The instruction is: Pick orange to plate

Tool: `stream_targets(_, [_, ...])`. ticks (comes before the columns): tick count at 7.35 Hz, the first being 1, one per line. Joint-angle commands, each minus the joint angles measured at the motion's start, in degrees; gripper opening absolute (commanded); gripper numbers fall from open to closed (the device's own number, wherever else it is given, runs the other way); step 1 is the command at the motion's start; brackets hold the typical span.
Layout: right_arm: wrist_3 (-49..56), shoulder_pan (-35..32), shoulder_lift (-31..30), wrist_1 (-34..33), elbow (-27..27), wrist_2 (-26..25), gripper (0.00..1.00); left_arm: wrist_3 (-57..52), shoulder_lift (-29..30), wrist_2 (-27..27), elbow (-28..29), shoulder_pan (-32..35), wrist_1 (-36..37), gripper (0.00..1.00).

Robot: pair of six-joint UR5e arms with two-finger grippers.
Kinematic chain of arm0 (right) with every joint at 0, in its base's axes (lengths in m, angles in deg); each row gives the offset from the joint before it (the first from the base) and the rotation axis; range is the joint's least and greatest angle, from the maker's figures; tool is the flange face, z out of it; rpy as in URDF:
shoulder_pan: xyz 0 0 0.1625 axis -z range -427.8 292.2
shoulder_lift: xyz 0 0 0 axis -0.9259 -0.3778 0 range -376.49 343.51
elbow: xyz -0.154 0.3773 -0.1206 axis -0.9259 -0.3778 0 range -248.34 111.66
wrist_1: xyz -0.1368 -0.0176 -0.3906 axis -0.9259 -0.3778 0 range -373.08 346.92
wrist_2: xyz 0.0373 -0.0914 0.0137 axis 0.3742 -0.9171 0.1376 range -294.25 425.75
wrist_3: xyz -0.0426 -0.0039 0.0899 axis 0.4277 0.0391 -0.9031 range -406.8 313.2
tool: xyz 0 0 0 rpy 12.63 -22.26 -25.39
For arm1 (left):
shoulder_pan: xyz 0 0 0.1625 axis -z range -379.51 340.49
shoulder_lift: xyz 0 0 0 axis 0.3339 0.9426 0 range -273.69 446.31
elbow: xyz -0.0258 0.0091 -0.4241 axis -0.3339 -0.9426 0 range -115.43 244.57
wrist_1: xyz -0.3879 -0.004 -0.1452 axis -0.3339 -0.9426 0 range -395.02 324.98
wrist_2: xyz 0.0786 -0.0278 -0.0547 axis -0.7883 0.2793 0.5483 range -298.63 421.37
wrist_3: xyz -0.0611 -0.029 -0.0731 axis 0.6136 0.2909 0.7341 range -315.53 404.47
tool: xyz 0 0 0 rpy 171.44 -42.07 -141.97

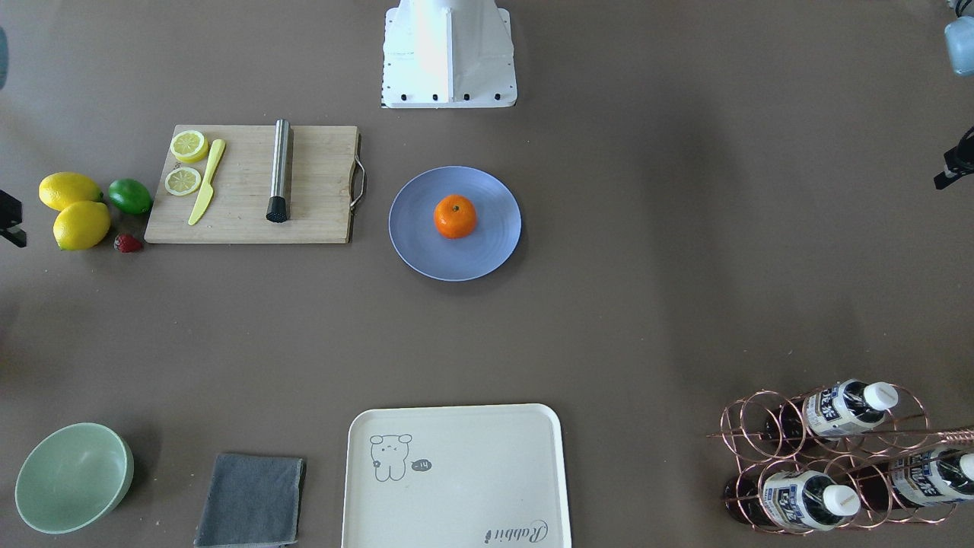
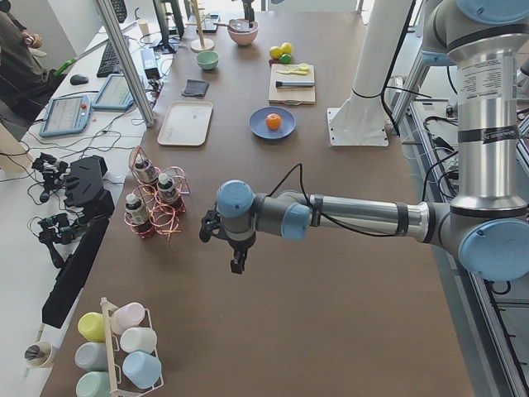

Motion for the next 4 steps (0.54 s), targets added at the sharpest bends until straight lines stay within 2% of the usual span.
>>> stream_targets(1, [18.59,-11.8,-4.42,-5.26,-3.51,0.26,1.0,-7.76,-2.4,-0.43,3.7,6.51,0.0,0.97])
stream_targets(2, [22.31,-15.33,-5.65,-5.2,-6.31,0.26,1.0,-7.15,-1.97,-0.79,3.79,6.69,0.18,0.97])
stream_targets(3, [24.35,-17.62,-7.05,-4.94,-8.6,0.35,1.0,-1.92,-1.18,-1.05,3.27,6.26,0.26,0.97])
stream_targets(4, [24.8,-19.13,-8.46,-4.94,-8.54,0.43,1.0,-0.39,-0.47,-1.14,2.83,5.99,0.27,0.97])
